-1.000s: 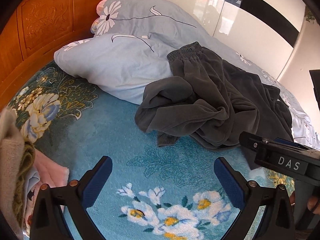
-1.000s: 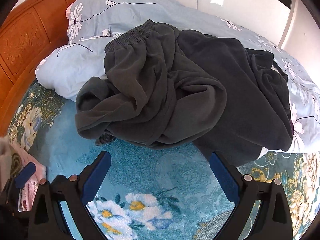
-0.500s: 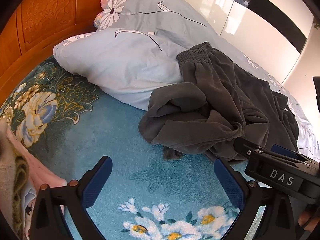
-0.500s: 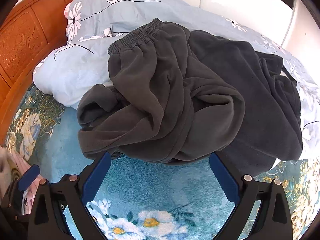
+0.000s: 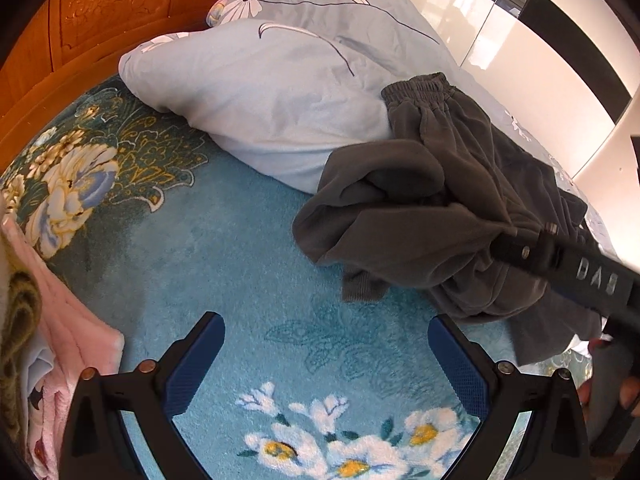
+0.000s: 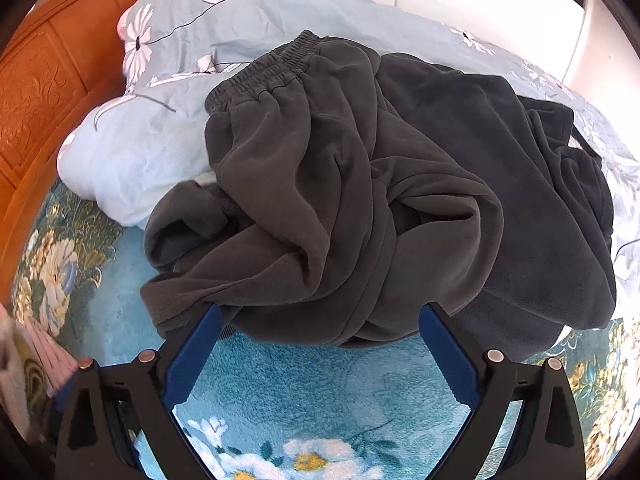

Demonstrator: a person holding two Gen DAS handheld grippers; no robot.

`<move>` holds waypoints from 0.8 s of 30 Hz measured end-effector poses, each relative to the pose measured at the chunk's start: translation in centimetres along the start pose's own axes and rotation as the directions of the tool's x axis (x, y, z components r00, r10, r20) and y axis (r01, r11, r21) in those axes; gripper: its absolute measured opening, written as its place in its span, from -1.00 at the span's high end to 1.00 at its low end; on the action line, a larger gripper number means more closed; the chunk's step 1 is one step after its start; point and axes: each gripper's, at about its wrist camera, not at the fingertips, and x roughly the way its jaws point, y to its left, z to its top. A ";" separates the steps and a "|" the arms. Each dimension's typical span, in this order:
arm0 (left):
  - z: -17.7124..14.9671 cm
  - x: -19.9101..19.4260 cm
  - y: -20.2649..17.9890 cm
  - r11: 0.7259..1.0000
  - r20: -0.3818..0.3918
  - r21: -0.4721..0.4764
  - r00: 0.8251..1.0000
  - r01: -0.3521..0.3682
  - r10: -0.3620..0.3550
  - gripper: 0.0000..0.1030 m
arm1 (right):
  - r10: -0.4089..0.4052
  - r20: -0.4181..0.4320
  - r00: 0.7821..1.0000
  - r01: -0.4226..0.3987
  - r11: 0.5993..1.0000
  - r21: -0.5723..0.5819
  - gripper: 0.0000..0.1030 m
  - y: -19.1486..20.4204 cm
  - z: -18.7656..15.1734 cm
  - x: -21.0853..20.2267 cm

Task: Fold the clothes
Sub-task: 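Grasp the sweatpants waistband with the right gripper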

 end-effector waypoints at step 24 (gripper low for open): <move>-11.9 -7.8 3.9 0.954 0.121 -0.191 0.970 0.232 -0.212 -1.00 | 0.035 0.049 0.998 -0.031 0.997 -0.070 -0.38 2.6 4.7 2.7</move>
